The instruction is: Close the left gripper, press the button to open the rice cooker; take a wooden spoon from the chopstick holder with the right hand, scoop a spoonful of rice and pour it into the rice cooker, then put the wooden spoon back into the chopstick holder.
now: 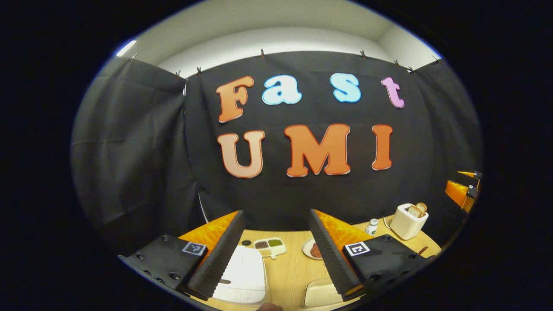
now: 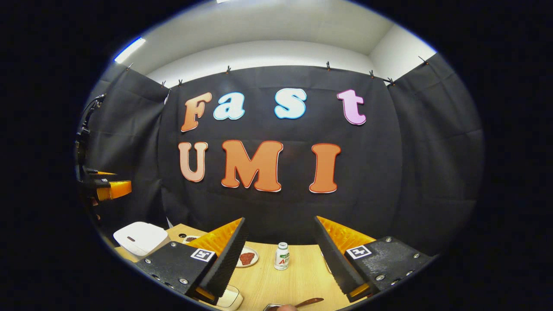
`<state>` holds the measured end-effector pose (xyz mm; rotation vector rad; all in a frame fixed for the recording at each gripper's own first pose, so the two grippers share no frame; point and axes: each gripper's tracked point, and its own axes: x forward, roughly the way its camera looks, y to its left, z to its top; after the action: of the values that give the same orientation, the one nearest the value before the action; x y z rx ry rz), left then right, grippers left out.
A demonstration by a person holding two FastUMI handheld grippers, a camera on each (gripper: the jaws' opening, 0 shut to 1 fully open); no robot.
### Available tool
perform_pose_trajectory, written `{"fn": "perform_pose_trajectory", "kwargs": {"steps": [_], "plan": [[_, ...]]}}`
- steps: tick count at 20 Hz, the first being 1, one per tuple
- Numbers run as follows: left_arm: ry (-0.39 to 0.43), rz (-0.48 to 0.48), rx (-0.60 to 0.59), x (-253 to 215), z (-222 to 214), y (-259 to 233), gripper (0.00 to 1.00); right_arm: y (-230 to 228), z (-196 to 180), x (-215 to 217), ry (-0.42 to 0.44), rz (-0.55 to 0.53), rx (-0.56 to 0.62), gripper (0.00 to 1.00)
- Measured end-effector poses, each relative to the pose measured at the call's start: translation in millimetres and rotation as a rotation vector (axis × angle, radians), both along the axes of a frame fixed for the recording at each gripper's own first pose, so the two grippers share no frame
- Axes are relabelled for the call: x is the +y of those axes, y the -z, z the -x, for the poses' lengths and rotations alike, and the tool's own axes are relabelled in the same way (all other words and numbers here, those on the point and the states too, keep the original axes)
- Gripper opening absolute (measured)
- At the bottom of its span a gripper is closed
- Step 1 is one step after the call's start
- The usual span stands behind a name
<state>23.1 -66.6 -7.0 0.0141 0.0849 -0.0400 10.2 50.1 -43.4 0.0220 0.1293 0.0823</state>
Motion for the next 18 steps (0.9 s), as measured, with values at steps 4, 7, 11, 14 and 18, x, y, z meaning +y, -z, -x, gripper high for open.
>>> {"fn": "perform_pose_trajectory", "kwargs": {"steps": [4, 7, 11, 14, 18], "plan": [[0.062, -0.014, -0.123, -29.4, 14.7, -33.9, 1.00, -21.9, -2.0, 5.6, -0.014, 0.021, -0.056, 0.95], [0.122, 0.026, -0.152, -57.4, 22.6, -38.3, 1.00, -28.7, 1.6, 9.7, -0.026, 0.037, -0.093, 0.95], [0.129, 0.039, -0.172, -59.8, 28.0, -38.6, 1.00, -25.8, 4.3, 10.6, -0.032, 0.017, -0.108, 0.95], [0.109, 0.011, -0.169, -53.8, 27.8, -30.7, 1.00, -20.8, 4.6, 10.1, -0.029, 0.003, -0.096, 0.95], [0.093, 0.013, -0.162, -43.3, 28.1, -27.1, 1.00, -10.0, 6.7, 6.9, -0.021, -0.003, -0.076, 0.95]]}}
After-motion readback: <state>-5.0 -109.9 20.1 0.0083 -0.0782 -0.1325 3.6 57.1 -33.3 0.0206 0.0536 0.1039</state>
